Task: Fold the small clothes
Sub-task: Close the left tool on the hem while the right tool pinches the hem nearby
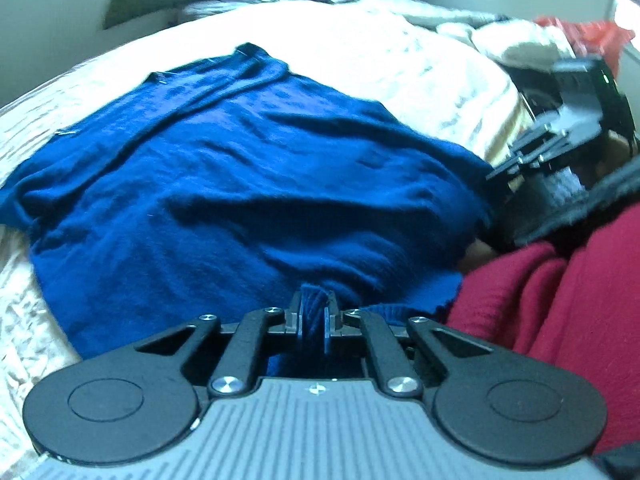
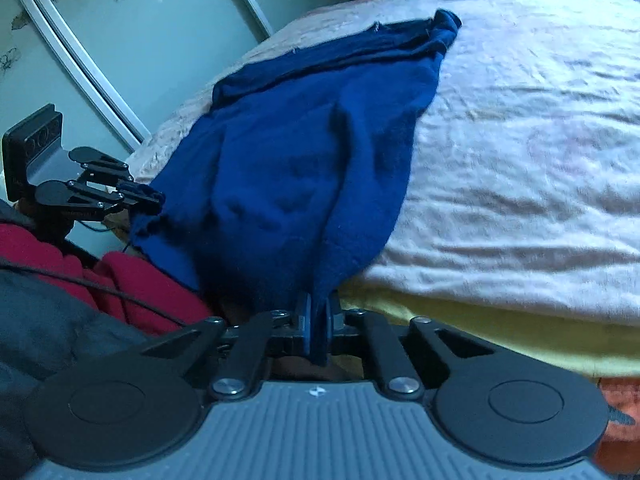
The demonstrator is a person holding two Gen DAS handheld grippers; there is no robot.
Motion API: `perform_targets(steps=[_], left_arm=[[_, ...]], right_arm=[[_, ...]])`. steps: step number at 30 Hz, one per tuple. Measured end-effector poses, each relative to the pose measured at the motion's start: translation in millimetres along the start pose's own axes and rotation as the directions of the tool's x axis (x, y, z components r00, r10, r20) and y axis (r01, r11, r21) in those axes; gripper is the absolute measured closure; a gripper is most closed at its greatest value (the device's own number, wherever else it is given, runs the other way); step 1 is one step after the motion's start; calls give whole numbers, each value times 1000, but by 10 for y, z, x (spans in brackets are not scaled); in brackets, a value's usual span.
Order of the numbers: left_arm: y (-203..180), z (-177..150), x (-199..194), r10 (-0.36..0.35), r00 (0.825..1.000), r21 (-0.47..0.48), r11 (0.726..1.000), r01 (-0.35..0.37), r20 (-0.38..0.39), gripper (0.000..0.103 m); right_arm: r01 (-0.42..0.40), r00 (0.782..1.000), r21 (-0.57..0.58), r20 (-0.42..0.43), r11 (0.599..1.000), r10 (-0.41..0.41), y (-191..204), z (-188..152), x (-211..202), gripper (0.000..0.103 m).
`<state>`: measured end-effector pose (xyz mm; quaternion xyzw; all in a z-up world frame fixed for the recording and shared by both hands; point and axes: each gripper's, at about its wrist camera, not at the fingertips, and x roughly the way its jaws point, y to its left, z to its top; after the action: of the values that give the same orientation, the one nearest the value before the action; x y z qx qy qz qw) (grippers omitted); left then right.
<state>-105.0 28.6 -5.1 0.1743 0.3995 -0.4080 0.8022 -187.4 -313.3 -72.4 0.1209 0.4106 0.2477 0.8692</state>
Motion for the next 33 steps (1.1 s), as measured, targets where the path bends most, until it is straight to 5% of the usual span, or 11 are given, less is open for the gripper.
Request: perform_targets(steps=[9,21,33], left_arm=[[343,83,-207,83,991,-213,975,-59,105,94],[566,234,-292,228,958,-311,936,-166,175,94],[864,268,-249,308,935,-421,882,-213,174,95]], right_arm=[[-49,982,26,186,998,43,44,443,-16,97],[1,933,55,360,998,-20,29,943,102,97],[35,931,108,359,994,-72,-174,1285,446,97]])
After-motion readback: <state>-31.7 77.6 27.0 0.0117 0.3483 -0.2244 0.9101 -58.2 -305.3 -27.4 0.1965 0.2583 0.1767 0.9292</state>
